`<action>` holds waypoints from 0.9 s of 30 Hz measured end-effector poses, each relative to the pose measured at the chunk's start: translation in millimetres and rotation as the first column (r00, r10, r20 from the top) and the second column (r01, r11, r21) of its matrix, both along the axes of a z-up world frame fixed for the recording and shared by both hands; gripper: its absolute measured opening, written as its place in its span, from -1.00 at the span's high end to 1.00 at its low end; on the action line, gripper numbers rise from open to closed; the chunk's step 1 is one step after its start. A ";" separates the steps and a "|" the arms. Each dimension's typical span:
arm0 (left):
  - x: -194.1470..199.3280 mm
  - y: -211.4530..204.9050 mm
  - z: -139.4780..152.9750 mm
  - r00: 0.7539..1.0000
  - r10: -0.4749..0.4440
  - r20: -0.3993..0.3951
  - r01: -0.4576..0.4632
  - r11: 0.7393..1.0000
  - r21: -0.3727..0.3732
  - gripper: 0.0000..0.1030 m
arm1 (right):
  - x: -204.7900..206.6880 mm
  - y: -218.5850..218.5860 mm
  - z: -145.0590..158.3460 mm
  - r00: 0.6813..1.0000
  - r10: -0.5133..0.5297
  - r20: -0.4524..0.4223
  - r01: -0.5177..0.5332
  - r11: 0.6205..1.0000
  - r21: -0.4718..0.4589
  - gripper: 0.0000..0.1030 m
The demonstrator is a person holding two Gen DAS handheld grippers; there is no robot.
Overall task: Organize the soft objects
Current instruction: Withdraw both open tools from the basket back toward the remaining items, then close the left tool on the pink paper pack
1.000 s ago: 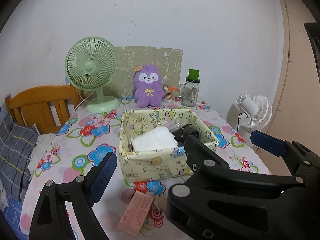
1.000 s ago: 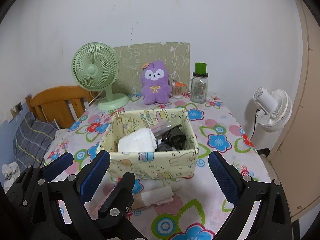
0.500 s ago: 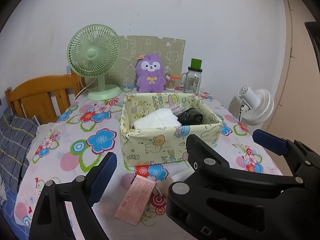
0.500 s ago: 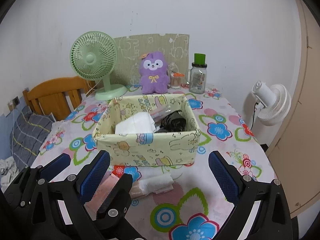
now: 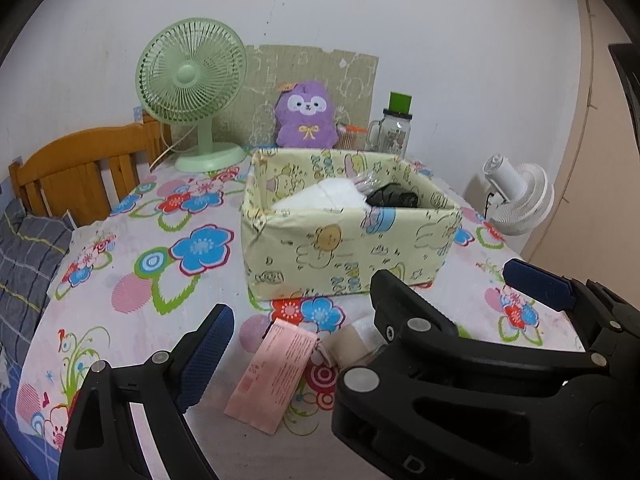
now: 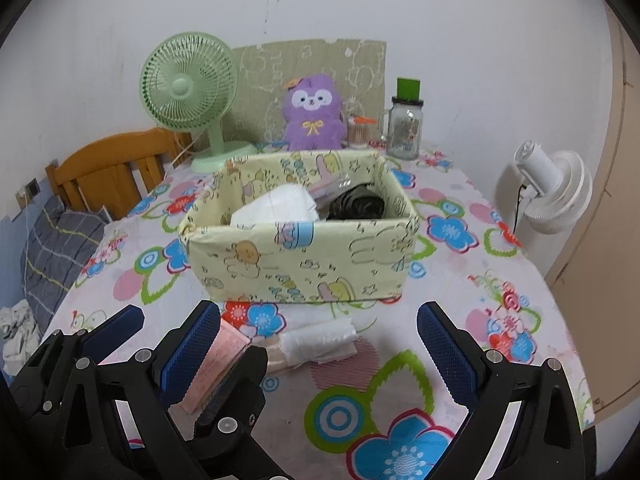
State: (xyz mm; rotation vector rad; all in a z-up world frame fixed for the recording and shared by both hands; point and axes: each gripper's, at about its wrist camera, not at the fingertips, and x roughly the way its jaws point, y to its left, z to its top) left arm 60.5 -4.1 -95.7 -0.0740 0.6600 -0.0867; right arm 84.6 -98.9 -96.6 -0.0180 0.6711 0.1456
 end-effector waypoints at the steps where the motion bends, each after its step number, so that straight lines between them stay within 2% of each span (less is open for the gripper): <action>1: 0.9 0.4 -2.7 1.000 0.000 -0.007 0.000 1.000 0.004 -0.80 | 1.4 0.3 -3.7 1.000 0.000 -0.012 0.000 1.000 0.008 -0.95; 16: 14.7 11.2 -33.1 0.996 -0.013 -0.085 0.015 1.000 0.019 -0.79 | 17.7 11.5 -37.8 0.995 0.004 -0.103 -0.004 1.000 0.005 -0.95; 19: 17.9 17.3 -38.3 0.995 -0.003 -0.102 0.003 1.000 0.000 -0.64 | 20.6 13.4 -41.8 0.994 0.001 -0.113 -0.002 1.000 -0.005 -0.95; 27: 25.8 24.8 -51.9 0.989 0.001 -0.149 -0.003 1.000 -0.019 -0.42 | 30.7 16.0 -54.4 0.988 -0.005 -0.155 0.003 1.000 -0.014 -0.95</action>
